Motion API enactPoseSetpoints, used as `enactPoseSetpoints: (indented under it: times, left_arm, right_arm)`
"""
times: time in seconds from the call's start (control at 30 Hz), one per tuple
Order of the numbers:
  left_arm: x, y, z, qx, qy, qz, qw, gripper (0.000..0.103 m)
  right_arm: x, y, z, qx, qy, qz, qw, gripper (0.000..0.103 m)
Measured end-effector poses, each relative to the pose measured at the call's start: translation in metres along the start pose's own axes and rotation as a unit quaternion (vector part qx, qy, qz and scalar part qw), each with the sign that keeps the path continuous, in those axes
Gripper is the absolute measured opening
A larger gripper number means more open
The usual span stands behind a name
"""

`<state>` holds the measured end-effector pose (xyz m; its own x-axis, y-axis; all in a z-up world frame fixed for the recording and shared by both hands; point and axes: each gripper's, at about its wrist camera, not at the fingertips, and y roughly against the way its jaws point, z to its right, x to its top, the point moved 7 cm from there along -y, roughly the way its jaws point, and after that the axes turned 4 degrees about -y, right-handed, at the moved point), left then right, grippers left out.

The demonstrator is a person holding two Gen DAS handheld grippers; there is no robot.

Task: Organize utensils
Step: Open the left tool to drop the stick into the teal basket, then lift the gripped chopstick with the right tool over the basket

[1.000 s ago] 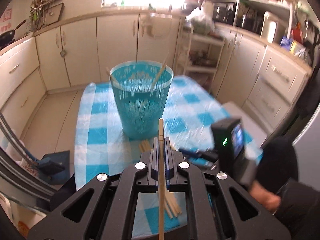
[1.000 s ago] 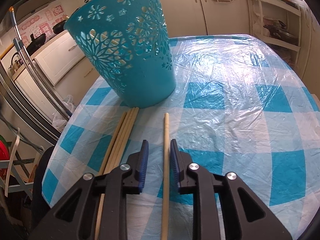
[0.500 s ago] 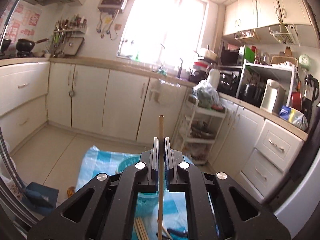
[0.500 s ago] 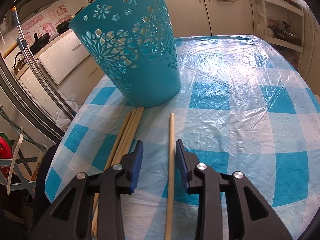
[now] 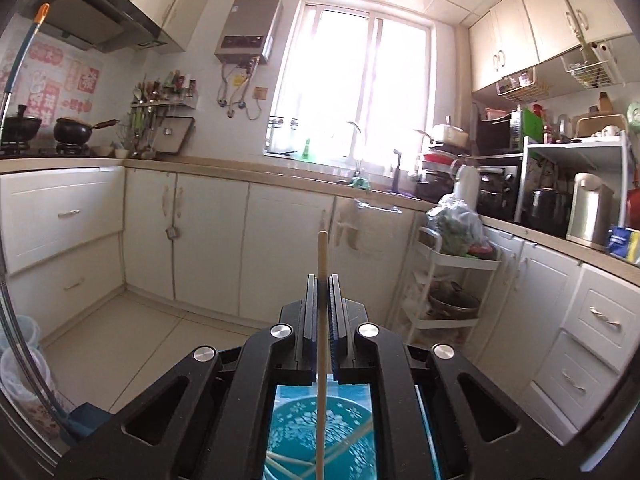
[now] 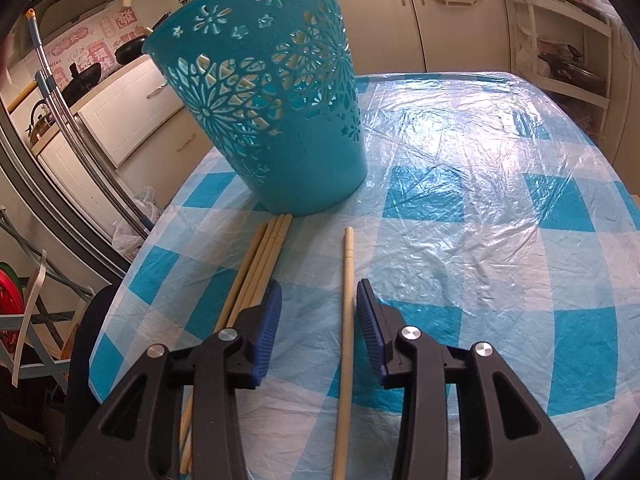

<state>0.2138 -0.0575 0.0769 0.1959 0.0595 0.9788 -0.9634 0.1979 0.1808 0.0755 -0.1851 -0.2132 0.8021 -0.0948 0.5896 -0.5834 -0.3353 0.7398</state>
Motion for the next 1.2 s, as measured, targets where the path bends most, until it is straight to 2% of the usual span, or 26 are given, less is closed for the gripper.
enactPoseSetpoints:
  times: [0.17, 0.4, 0.47, 0.53, 0.6, 0.63, 0.77, 0.97, 1.0, 1.1, 1.2]
  left_arm:
    - [-0.024, -0.035, -0.007, 0.027, 0.011, -0.025, 0.9992, 0.005]
    - [-0.077, -0.049, -0.005, 0.038, -0.024, -0.094, 0.9945, 0.006]
    - [-0.087, -0.04, -0.008, 0.04, -0.022, -0.107, 0.9932, 0.011]
    - [-0.093, -0.026, -0.016, 0.046, -0.017, -0.11, 0.9927, 0.035]
    - [-0.096, -0.007, -0.025, 0.054, -0.013, -0.104, 0.993, 0.05]
    - [-0.099, 0.005, -0.032, 0.056, -0.008, -0.102, 0.9931, 0.054]
    - [-0.119, 0.039, -0.054, 0.06, 0.012, -0.124, 0.9904, 0.06]
    - [-0.155, 0.068, -0.071, 0.062, 0.037, -0.178, 0.9814, 0.062]
    - [-0.16, 0.073, -0.072, 0.061, 0.038, -0.184, 0.9802, 0.062]
    - [-0.171, 0.085, -0.066, 0.058, 0.03, -0.199, 0.9778, 0.066]
    - [-0.176, 0.096, -0.055, 0.051, 0.014, -0.206, 0.9771, 0.072]
  right_arm:
    - [0.0, 0.0, 0.001, 0.002, -0.002, 0.0, 1.0, 0.039]
    - [0.0, 0.0, 0.001, 0.001, -0.001, 0.0, 1.0, 0.039]
    - [0.0, 0.001, 0.002, -0.001, -0.001, 0.0, 1.0, 0.039]
    - [0.0, 0.001, 0.003, -0.002, -0.004, -0.001, 1.0, 0.038]
    - [0.0, 0.002, 0.005, -0.007, -0.004, -0.003, 1.0, 0.034]
    - [0.001, 0.001, 0.005, -0.014, -0.001, -0.005, 1.0, 0.031]
    - [0.004, -0.001, 0.006, -0.04, 0.018, -0.014, 0.999, 0.023]
    - [-0.001, -0.004, -0.004, -0.096, 0.097, -0.02, 0.99, 0.018]
    - [-0.001, -0.004, -0.004, -0.098, 0.098, -0.018, 0.99, 0.017]
    - [-0.001, -0.002, 0.002, -0.102, 0.087, -0.01, 0.991, 0.006]
    - [0.0, 0.003, 0.013, -0.094, 0.049, -0.006, 0.994, 0.006]
